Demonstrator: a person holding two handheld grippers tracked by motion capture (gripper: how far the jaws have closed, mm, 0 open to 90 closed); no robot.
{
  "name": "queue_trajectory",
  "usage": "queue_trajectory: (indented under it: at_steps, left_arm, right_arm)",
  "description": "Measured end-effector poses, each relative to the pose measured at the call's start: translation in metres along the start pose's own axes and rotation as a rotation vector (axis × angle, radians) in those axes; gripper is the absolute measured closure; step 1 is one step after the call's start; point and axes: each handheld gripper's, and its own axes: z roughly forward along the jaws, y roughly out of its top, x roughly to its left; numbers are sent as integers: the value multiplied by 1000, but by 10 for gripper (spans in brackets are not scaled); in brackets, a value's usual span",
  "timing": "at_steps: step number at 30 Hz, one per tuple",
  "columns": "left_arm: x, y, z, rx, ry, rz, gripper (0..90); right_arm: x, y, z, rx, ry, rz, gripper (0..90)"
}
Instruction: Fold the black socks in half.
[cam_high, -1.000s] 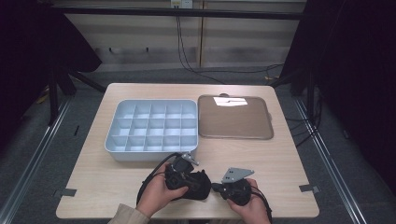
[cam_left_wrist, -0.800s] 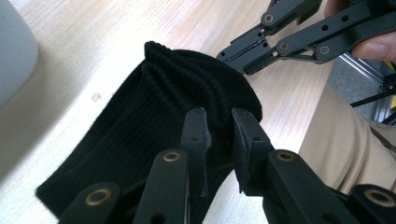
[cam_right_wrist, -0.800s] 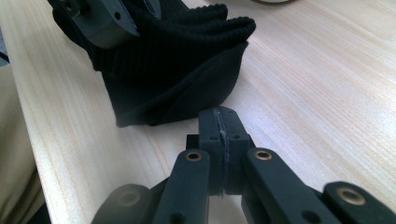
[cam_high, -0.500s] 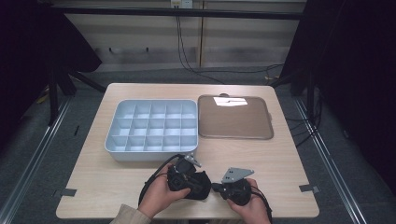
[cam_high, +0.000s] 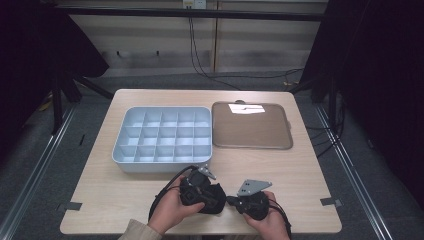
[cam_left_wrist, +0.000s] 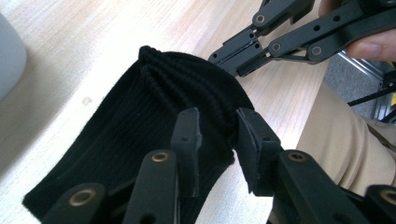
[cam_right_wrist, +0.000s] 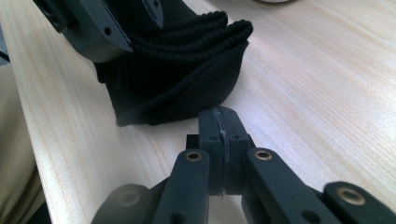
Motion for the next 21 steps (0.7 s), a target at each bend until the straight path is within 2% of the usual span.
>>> queue_trajectory:
  at_steps: [21]
  left_arm:
    - [1,-1,-7,-17,14,-1,633]
  right_arm:
    - [0,0,0,3,-3,0,899]
